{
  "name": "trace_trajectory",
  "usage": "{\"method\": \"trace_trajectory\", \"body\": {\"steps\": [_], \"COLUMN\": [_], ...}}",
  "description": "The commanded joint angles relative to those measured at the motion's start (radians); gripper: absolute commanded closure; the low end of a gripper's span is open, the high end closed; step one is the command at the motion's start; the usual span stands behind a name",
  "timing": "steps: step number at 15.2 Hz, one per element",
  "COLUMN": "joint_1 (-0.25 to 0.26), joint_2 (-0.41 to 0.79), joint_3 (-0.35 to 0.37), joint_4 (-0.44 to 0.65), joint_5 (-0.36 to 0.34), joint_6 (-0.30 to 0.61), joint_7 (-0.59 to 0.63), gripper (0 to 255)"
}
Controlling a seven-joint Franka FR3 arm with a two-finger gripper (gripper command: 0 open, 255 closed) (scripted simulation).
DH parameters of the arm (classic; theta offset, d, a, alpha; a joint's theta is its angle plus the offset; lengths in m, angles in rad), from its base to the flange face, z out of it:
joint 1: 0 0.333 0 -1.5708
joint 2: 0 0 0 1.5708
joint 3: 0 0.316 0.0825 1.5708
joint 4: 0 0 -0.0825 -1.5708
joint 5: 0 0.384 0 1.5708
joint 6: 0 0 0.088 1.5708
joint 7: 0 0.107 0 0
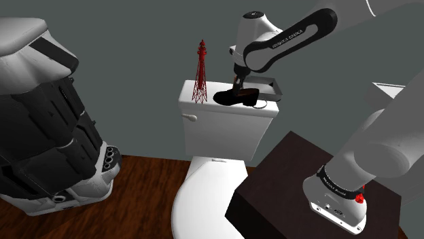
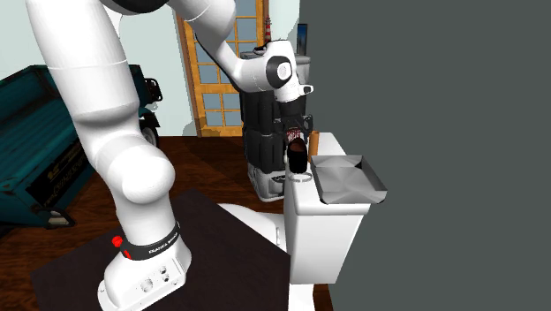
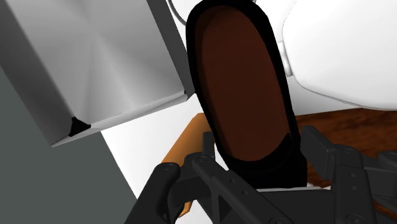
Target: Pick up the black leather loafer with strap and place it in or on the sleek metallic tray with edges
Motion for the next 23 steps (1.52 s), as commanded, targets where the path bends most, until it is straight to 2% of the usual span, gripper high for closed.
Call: {"method": "trace_trajectory", "body": {"steps": [1, 6, 23], "joint_1": [0.000, 0.000, 0.009], "joint_2": [0.003, 0.003, -0.112], "joint_3": [0.000, 0.000, 0.005], "joint_4": [-0.002, -0.002, 0.112], "joint_5": [0.000, 0.000, 0.044], "joint_6": [0.000, 0.000, -0.225], "joint_7": [0.001, 0.000, -0.059], "gripper": [255, 255, 255]}}
